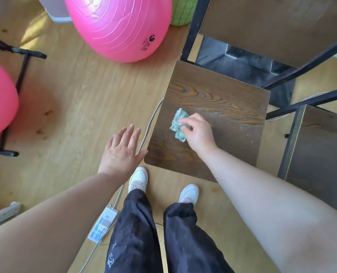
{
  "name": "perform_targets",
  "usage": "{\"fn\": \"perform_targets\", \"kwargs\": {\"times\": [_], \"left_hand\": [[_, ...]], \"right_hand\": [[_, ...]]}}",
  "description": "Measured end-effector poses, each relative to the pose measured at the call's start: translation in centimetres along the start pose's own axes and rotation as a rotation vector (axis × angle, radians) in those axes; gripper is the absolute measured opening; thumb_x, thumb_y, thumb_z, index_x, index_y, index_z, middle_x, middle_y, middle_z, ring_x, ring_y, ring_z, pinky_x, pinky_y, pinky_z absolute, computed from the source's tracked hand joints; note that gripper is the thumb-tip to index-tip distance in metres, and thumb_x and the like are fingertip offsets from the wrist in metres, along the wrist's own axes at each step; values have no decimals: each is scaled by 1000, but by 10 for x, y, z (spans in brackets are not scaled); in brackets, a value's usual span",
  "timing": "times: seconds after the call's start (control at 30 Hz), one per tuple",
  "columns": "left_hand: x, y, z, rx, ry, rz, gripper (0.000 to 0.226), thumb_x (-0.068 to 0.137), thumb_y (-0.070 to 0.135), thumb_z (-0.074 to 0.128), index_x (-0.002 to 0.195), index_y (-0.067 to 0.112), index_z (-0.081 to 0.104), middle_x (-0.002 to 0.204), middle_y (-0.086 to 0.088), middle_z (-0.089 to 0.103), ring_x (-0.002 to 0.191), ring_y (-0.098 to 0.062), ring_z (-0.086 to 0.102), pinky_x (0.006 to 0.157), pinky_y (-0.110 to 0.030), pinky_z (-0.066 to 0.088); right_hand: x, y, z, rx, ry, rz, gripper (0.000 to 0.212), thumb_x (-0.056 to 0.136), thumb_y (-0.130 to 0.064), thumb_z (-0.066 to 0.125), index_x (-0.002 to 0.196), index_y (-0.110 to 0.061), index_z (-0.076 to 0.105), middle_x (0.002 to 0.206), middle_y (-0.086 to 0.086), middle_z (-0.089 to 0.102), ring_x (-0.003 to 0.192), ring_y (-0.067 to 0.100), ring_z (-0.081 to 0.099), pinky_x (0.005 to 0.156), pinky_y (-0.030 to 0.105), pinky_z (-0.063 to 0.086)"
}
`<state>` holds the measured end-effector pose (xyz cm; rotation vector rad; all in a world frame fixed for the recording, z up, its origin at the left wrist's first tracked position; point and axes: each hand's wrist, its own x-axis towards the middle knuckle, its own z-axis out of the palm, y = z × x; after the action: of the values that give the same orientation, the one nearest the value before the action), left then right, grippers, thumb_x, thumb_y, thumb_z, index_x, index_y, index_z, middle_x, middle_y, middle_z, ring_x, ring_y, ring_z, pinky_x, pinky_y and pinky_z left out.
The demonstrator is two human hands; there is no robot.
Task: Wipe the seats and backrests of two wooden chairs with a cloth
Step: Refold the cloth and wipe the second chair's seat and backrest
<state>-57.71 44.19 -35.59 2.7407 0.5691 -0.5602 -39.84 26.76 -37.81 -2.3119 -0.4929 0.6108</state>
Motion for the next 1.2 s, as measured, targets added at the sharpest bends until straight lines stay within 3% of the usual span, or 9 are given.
{"fn": "perform_targets", "kwargs": {"times": [0.13, 0.27, 0.43, 0.5, 0.6, 0.73, 0.93, 1.03, 1.2], "left_hand": [[26, 11, -6, -23, 10, -1, 72, 95, 57, 30, 155, 19, 17, 161, -2, 18, 147, -24, 14, 117, -42, 20], [56, 19, -9, -24, 5, 15, 73, 95, 59, 27, 155, 21, 14, 162, 0, 14, 148, -22, 11, 118, -40, 17], [81, 25, -12, -44, 3, 39, 69, 97, 56, 31, 155, 22, 14, 162, -1, 14, 148, -24, 10, 118, -41, 17], [86, 25, -14, -42, 2, 49, 67, 97, 56, 31, 154, 23, 16, 162, -2, 14, 148, -24, 11, 117, -43, 19], [89, 22, -15, -40, -7, 58, 66, 97, 56, 30, 154, 25, 16, 162, -2, 13, 148, -25, 10, 117, -43, 19], [88, 13, -11, -16, -24, 55, 66, 98, 57, 26, 154, 26, 14, 163, -1, 11, 148, -24, 9, 117, -44, 19], [72, 5, -6, -27, -18, 35, 65, 97, 57, 27, 153, 25, 18, 162, -2, 14, 148, -25, 11, 117, -45, 20], [60, 3, -4, -21, -13, 36, 66, 97, 57, 28, 153, 25, 19, 162, -2, 15, 147, -25, 12, 116, -44, 20], [42, 2, 1, -2, -18, 28, 68, 96, 58, 27, 154, 23, 16, 162, -3, 14, 147, -25, 11, 116, -43, 20]], "right_hand": [[60, 11, -42, -27, 174, 191, 23, 91, -12, 61, 111, -17, 72, 106, -3, 53, 90, 12, 55, 77, 8, 39], [102, 18, -53, -80, 127, 297, 29, 92, -28, 63, 119, -19, 67, 118, 0, 53, 98, 11, 53, 78, 17, 40], [122, 13, -46, -138, 115, 348, 29, 88, -47, 63, 79, -19, 68, 94, 0, 61, 80, 14, 58, 53, 20, 35], [123, 11, -41, -192, 151, 358, 20, 87, -38, 68, 95, -20, 64, 105, 1, 60, 88, 16, 58, 55, 19, 39], [119, 9, -37, -157, 182, 401, 39, 86, -30, 72, 118, -21, 53, 116, 1, 61, 102, 19, 61, 76, 29, 57], [105, 7, -26, -181, 135, 290, 42, 88, -24, 69, 128, -19, 57, 116, 1, 60, 104, 20, 59, 90, 36, 53], [57, 5, 6, -136, -90, 69, 35, 89, -16, 67, 125, -17, 66, 115, 0, 57, 103, 17, 56, 90, 17, 43], [24, 9, 22, -135, -185, -22, 29, 88, -14, 68, 117, -17, 70, 106, -2, 57, 93, 11, 55, 73, -5, 33], [-33, 18, 44, -172, -295, -162, 26, 86, -16, 69, 111, -22, 72, 92, -1, 57, 88, 14, 52, 75, 20, 39]]}}
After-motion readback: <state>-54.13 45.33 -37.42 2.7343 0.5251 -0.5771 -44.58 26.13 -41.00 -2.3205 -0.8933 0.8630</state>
